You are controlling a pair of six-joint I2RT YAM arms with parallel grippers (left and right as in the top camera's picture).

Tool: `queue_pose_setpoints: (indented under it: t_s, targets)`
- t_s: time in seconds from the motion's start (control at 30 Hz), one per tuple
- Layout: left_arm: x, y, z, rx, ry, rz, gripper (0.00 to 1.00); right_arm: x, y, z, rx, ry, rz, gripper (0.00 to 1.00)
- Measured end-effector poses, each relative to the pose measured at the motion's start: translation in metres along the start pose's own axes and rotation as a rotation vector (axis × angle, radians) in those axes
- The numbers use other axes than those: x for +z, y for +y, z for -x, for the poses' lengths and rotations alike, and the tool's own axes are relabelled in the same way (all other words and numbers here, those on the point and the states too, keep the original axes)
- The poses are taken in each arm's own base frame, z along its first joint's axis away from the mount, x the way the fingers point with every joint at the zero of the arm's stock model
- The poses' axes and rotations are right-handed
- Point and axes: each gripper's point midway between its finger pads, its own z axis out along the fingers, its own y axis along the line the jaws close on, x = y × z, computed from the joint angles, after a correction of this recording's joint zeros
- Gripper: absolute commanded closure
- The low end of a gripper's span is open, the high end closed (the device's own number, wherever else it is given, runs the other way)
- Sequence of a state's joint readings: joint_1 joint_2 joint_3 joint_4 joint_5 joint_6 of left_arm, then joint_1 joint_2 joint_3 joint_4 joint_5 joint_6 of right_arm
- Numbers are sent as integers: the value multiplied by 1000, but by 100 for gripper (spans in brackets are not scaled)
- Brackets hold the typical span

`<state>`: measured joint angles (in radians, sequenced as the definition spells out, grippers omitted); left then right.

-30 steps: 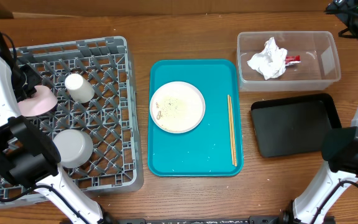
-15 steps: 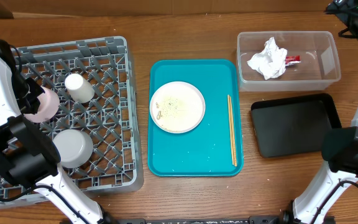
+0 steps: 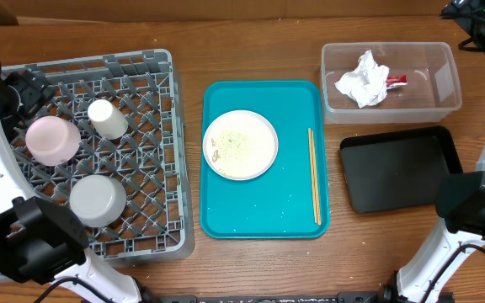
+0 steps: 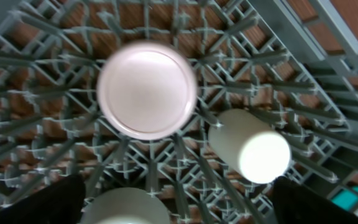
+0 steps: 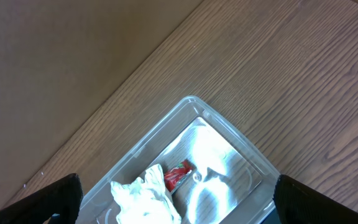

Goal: Sort waste into correct bins and load items into the dishwasher
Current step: 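Open the left gripper to release the dish and raise it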

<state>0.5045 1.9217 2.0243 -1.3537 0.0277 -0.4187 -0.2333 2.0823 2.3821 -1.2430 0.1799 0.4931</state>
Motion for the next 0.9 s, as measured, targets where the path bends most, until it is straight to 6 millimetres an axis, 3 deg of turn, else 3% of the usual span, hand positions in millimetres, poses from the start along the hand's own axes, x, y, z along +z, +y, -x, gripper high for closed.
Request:
queue_pose_setpoints:
  t_s: [0.63, 0.9]
  targets:
    - [-2, -34, -12, 8, 68, -180, 0, 0, 0, 0, 0, 0, 0, 0]
    - [-5, -74, -35, 152, 106, -261, 0, 0, 9, 1, 9, 5, 50, 0]
